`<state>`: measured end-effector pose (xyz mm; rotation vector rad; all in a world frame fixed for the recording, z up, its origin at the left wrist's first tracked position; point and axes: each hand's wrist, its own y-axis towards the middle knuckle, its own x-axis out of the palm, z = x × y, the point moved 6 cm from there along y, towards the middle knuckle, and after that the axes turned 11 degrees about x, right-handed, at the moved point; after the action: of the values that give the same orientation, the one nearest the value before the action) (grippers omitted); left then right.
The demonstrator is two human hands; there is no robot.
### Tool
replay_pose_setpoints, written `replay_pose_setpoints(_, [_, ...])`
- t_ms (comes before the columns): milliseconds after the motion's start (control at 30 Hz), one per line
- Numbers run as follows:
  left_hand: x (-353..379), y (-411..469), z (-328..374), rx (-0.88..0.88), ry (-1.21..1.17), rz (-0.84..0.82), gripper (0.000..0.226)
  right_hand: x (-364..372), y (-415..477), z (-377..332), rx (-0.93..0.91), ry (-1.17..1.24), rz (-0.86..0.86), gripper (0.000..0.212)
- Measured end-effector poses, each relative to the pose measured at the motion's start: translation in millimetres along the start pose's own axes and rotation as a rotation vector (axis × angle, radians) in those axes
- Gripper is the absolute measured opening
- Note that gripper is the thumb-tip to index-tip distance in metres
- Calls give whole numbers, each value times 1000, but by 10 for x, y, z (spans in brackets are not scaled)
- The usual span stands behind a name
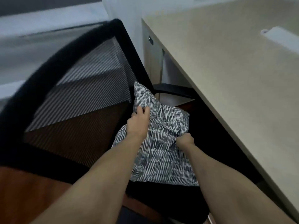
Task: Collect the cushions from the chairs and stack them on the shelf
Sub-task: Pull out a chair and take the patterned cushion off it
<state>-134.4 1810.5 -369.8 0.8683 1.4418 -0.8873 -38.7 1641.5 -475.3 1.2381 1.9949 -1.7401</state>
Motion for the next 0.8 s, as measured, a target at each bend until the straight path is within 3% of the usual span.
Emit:
replay_pose_setpoints(267, [-1417,-247,-220,15,20,159,51,-807,-1129,-430,-113,110,13,37])
replay_pose_setpoints(467, [-2211,-262,94,89,-6,291,45,-1575,-1587,-396,-211,234,70,37])
replay_pose_setpoints(633, [-2505,-240,950,221,-72,314,43,-2372,-1645,305,-176,332,200,35])
replay_pose_setpoints(800, [-2637,-316,2307,374,-243,302,32,-3314,-1608,1545,-29,426,360,23])
